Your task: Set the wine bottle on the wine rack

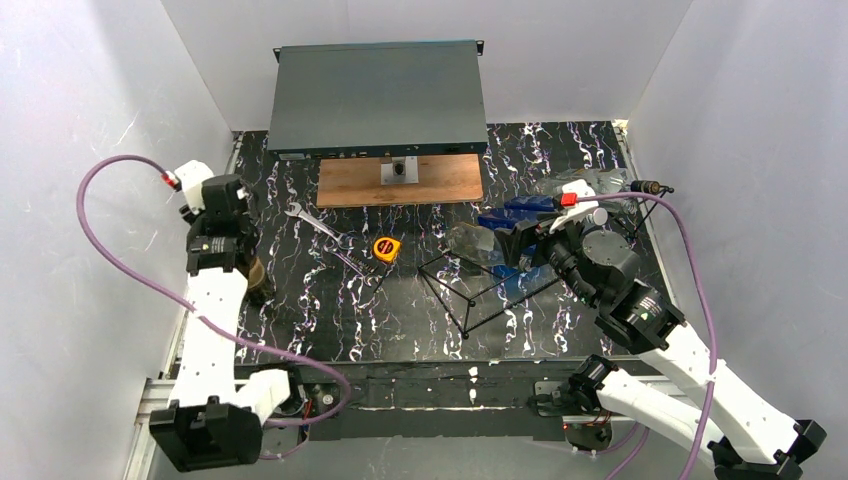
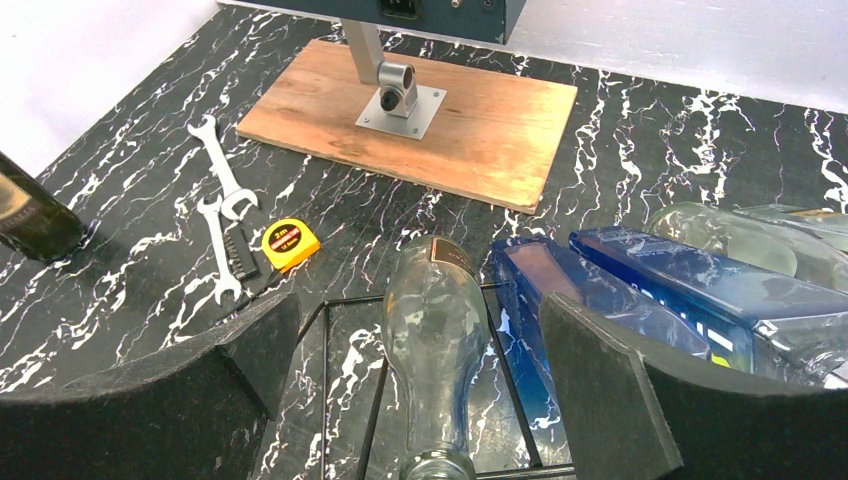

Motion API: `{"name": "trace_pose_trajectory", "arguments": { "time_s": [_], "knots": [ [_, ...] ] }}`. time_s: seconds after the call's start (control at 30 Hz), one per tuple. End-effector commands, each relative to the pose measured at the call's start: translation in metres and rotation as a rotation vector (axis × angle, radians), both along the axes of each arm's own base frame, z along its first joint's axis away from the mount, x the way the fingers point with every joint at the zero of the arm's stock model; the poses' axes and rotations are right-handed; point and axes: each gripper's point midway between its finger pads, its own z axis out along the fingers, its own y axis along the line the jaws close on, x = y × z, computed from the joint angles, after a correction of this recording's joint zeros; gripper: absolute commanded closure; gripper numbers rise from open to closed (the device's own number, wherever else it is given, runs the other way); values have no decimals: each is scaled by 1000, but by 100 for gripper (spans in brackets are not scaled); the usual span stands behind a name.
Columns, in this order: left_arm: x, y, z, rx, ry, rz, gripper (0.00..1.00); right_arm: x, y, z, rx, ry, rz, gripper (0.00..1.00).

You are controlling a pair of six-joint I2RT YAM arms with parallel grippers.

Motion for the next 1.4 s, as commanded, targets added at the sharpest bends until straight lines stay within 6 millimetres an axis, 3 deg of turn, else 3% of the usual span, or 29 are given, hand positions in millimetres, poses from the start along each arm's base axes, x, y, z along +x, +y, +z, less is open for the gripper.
{"name": "trace_pose_trajectory", "arguments": {
  "time_s": [0.0,0.17,0.47,0.73,1.0,1.27,1.3,1.37],
  "knots": [
    [-2,-42,40,57,-95,-247,100,-1,1,28,41,-45,7,2],
    [-7,-107,52,-32,-198,-601,100,-2,3,18,43,-30,17,2],
    [-33,-241,60,-318,-220,-1292,100,-1,6,26,40,-25,25,2],
    [-61,-299,71,-369,-204,-1567,100,4,21,19,47,-8,60,2],
    [-71,-341,46,-255,-119,-1668,100,5,40,15,45,12,128,2],
    [-74,-362,24,-56,-60,-1709,100,8,47,9,50,27,145,1],
    [-78,-364,17,-63,-47,-1727,94,8,48,3,44,37,147,1],
    [-84,-365,11,-89,-36,-1748,65,9,51,2,42,43,154,2]
  ]
}}
